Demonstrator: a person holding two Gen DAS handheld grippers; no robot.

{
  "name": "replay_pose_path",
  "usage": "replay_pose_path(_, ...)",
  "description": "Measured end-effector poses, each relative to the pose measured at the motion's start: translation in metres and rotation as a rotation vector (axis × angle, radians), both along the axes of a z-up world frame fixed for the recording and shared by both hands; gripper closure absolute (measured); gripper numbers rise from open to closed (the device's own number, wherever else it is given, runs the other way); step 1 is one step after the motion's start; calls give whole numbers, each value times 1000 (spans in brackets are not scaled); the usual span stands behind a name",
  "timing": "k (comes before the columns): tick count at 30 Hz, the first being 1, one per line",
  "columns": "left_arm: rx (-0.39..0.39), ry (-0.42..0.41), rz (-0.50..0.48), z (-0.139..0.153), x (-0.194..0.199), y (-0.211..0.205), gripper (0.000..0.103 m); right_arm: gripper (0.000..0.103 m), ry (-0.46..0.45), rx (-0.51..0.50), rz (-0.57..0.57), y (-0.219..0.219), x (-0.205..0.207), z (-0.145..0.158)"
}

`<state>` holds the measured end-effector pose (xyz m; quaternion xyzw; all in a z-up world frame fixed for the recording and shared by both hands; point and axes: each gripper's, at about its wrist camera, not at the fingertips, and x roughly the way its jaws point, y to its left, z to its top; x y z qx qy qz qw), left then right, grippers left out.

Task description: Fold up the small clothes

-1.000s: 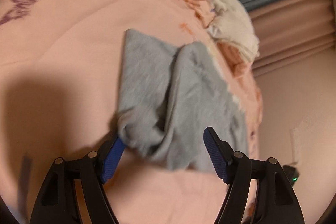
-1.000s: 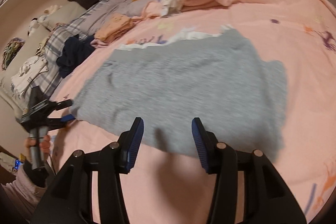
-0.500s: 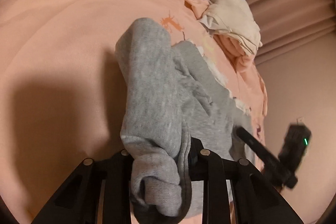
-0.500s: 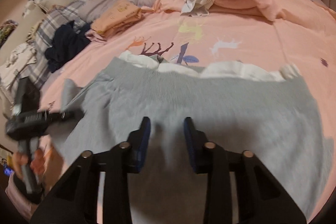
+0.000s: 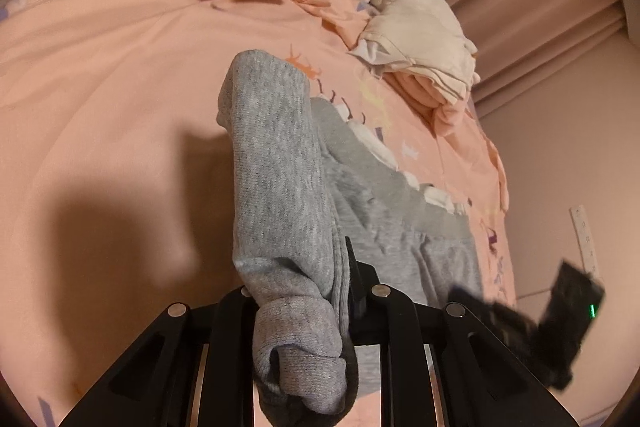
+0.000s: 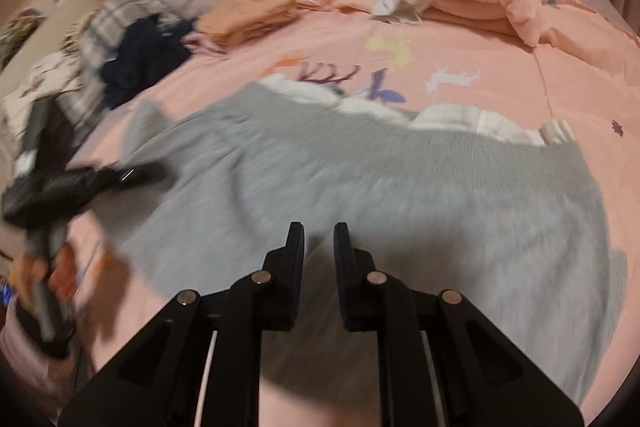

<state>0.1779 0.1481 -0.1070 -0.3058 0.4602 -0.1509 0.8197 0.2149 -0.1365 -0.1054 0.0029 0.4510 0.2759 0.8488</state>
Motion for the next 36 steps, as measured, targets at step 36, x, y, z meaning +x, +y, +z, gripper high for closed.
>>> replay_pose_path(36,369,36,-473,16,15,-310,49,55,182,800,-489,-236,-67,-57)
